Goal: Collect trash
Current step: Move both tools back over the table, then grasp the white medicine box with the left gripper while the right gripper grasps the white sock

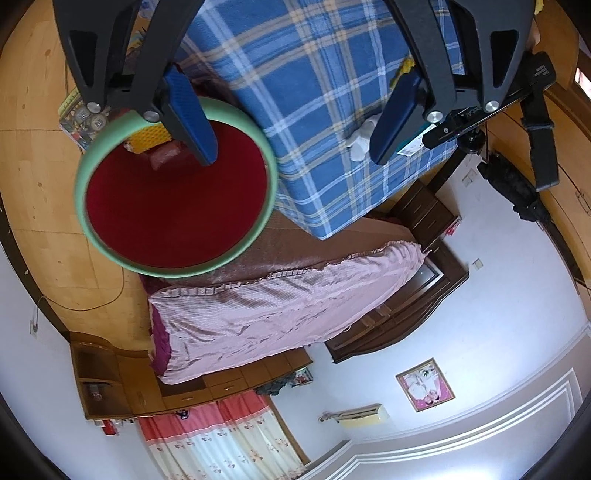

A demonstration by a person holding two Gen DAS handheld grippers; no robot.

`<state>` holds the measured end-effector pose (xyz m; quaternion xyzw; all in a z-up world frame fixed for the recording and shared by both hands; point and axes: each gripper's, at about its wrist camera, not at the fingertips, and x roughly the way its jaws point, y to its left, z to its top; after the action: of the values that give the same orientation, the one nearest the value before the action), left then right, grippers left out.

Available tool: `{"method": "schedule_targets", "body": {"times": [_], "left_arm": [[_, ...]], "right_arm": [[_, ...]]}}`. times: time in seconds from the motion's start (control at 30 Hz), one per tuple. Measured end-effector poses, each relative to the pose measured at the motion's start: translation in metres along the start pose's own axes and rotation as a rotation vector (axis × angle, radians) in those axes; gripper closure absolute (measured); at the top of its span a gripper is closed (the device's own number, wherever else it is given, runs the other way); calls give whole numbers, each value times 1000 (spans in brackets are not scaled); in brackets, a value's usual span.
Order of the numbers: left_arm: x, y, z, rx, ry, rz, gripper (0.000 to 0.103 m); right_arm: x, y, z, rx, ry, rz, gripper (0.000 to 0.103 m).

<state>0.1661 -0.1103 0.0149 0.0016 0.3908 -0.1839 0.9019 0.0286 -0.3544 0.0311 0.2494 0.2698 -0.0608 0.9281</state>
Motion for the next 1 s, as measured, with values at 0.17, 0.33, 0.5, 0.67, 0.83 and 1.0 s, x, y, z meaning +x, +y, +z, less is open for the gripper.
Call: {"method": "schedule_targets", "body": {"times": [0.17,0.33,0.5,0.67,0.83,1.0], "left_arm": [[18,29,11,-3,15,60,48],[44,51,18,25,56,114,42],[72,67,20,24,123,139,42],[88,67,15,40,169,126,42],[99,68,5,32,206,117,42],[98,76,3,-36,183,62,51]], "right_arm": [[22,19,2,-23,38,8,14],[42,33,0,-47,70,12,13],[58,41,-5,-66,105,7,13],[71,43,-10,-73,135,0,12],[83,44,-12,-75,163,0,12],[92,50,-15,-88,184,2,12]]}}
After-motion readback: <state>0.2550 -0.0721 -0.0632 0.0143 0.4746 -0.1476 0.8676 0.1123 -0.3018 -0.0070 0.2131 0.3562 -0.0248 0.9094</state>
